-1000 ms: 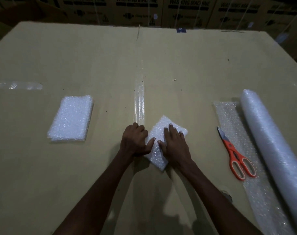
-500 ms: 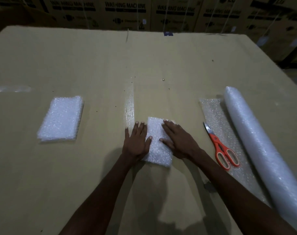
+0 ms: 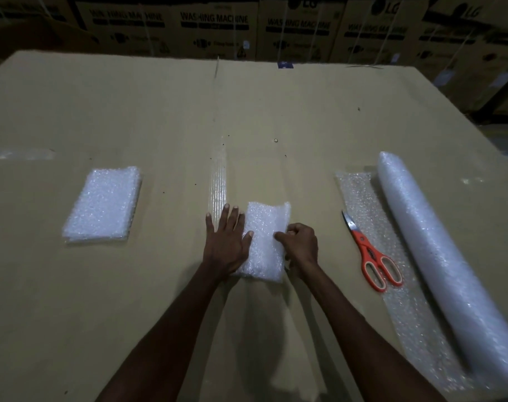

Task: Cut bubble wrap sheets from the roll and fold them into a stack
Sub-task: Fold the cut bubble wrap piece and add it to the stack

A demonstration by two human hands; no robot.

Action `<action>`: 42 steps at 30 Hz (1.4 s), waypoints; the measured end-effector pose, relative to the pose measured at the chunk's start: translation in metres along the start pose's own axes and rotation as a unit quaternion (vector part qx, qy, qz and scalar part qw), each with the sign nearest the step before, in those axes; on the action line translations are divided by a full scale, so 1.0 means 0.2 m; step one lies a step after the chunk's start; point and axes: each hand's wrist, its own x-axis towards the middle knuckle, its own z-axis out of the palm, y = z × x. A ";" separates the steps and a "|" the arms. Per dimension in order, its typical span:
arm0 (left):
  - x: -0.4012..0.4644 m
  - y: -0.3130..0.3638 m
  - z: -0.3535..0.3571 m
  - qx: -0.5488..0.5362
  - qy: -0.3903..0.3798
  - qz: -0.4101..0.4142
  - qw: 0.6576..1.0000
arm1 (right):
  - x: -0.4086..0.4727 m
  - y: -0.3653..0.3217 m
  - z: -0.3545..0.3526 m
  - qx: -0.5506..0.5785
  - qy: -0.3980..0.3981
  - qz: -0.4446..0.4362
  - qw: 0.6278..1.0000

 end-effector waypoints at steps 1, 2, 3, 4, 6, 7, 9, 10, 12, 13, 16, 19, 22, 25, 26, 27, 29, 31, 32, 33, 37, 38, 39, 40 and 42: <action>-0.01 0.00 -0.02 -0.001 -0.013 -0.005 1.000 | -0.01 -0.02 -0.01 0.056 -0.019 0.008 0.998; -0.01 0.00 -0.03 -0.003 -0.022 -0.010 1.000 | -0.01 -0.03 -0.02 0.109 -0.040 0.012 0.993; -0.02 -0.01 -0.05 -0.012 -0.022 -0.017 1.000 | -0.02 -0.05 -0.03 0.154 -0.061 0.010 0.986; -0.03 0.00 -0.07 -0.034 -0.009 -0.025 0.999 | -0.02 -0.07 -0.05 0.187 -0.084 0.004 0.979; -0.04 0.01 -0.12 -0.143 0.021 -0.049 0.988 | -0.04 -0.11 -0.10 0.236 -0.125 -0.005 0.964; -0.04 0.02 -0.16 -0.232 0.020 -0.065 0.970 | -0.05 -0.14 -0.12 0.250 -0.142 -0.011 0.958; -0.03 0.05 -0.23 -0.440 -0.013 -0.091 0.893 | -0.07 -0.20 -0.18 0.256 -0.164 -0.039 0.952; -0.03 0.07 -0.28 -0.541 -0.026 -0.100 0.835 | -0.07 -0.22 -0.20 0.260 -0.171 -0.052 0.949; -0.03 0.10 -0.35 -0.648 -0.048 -0.128 0.749 | -0.07 -0.25 -0.25 0.271 -0.177 -0.065 0.944; -0.04 0.11 -0.38 -0.671 -0.053 -0.136 0.727 | -0.07 -0.26 -0.27 0.273 -0.176 -0.071 0.943; -0.09 0.17 -0.45 -0.696 -0.028 -0.145 0.703 | -0.07 -0.25 -0.31 0.280 -0.178 -0.077 0.940; -0.17 0.19 -0.46 -0.685 0.029 -0.165 0.709 | -0.08 -0.21 -0.34 0.270 -0.173 -0.078 0.944; -0.26 0.18 -0.46 -0.666 0.058 -0.206 0.715 | -0.12 -0.15 -0.33 0.253 -0.194 -0.078 0.945; -0.35 0.13 -0.45 -0.649 0.074 -0.239 0.718 | -0.17 -0.12 -0.28 0.248 -0.208 -0.076 0.943; -0.37 0.11 -0.45 -0.650 0.074 -0.250 0.714 | -0.19 -0.11 -0.26 0.249 -0.210 -0.073 0.943; -0.39 0.08 -0.45 -0.655 0.075 -0.256 0.707 | -0.20 -0.11 -0.24 0.250 -0.213 -0.071 0.942; -0.42 0.02 -0.45 -0.671 0.080 -0.263 0.689 | -0.23 -0.12 -0.19 0.251 -0.223 -0.067 0.940; -0.43 -0.06 -0.46 -0.678 0.092 -0.269 0.677 | -0.25 -0.14 -0.12 0.247 -0.233 -0.063 0.938; -0.43 -0.12 -0.46 -0.681 0.098 -0.273 0.673 | -0.25 -0.16 -0.08 0.245 -0.233 -0.062 0.939; -0.42 -0.19 -0.46 -0.683 0.101 -0.275 0.669 | -0.25 -0.19 -0.02 0.241 -0.230 -0.062 0.941; -0.41 -0.51 -0.48 -0.674 0.091 -0.279 0.678 | -0.27 -0.34 0.25 0.229 -0.195 -0.060 0.952; -0.41 -0.60 -0.50 -0.674 0.089 -0.279 0.678 | -0.29 -0.39 0.33 0.230 -0.189 -0.059 0.953; -0.41 -0.69 -0.52 -0.676 0.087 -0.277 0.677 | -0.30 -0.44 0.41 0.233 -0.186 -0.058 0.953; -0.41 -0.79 -0.54 -0.675 0.087 -0.276 0.679 | -0.32 -0.49 0.49 0.236 -0.184 -0.058 0.953; -0.40 -0.96 -0.61 -0.674 0.087 -0.280 0.678 | -0.34 -0.59 0.65 0.240 -0.184 -0.052 0.952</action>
